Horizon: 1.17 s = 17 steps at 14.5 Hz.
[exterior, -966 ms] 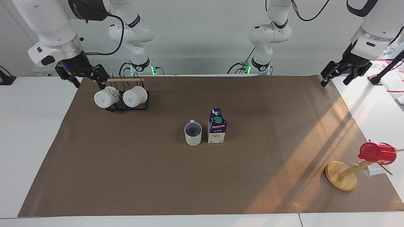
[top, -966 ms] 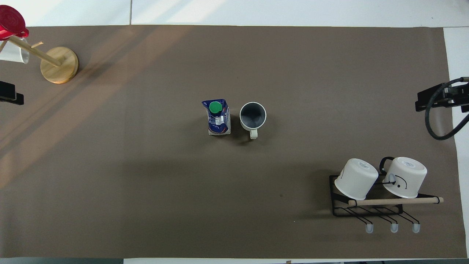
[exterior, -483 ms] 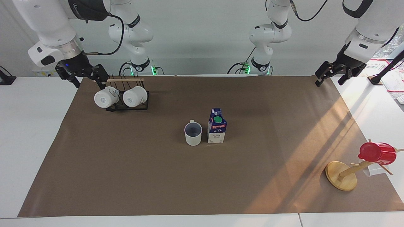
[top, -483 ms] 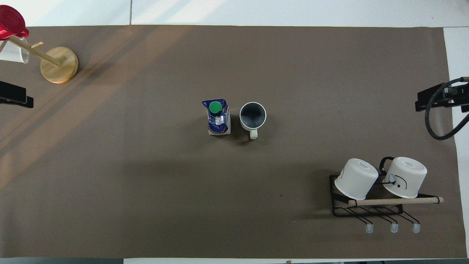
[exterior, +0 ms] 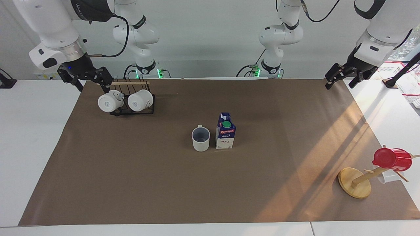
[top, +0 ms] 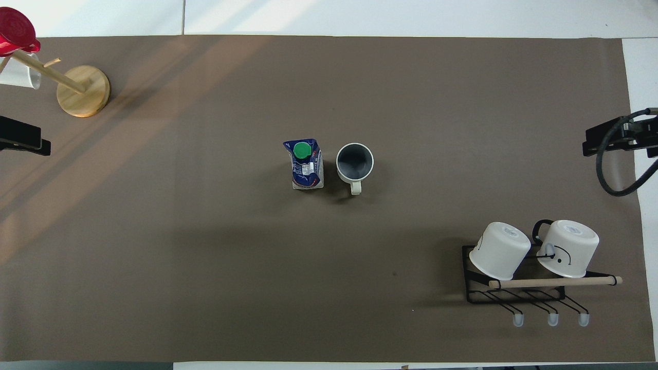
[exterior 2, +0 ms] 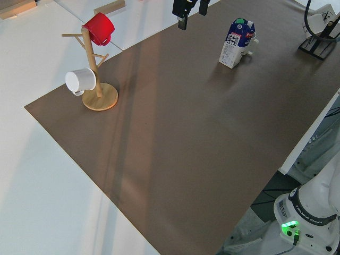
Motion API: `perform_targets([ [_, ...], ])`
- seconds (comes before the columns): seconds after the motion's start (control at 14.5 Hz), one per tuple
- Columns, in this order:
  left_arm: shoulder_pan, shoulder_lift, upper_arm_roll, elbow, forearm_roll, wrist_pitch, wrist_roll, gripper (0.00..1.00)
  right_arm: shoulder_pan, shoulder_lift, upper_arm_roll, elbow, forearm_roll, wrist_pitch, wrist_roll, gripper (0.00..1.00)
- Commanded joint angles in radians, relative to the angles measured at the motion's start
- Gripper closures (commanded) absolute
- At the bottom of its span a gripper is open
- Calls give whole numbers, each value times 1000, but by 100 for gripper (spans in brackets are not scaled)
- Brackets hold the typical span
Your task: Place cup and milk on table
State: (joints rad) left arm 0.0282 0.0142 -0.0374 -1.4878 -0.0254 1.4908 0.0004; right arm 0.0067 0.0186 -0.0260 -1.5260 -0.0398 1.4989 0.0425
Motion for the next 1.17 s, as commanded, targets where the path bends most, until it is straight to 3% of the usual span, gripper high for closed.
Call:
perform_targets([
  [0.0,-8,-28,8,-23,16,-14,-3,0,-10,-12,6,-22,1,24,-26,0],
  [1.1,-10,-36,7,-38,21,2,-16,0,-13,-9,6,-10,3,14,-21,0],
])
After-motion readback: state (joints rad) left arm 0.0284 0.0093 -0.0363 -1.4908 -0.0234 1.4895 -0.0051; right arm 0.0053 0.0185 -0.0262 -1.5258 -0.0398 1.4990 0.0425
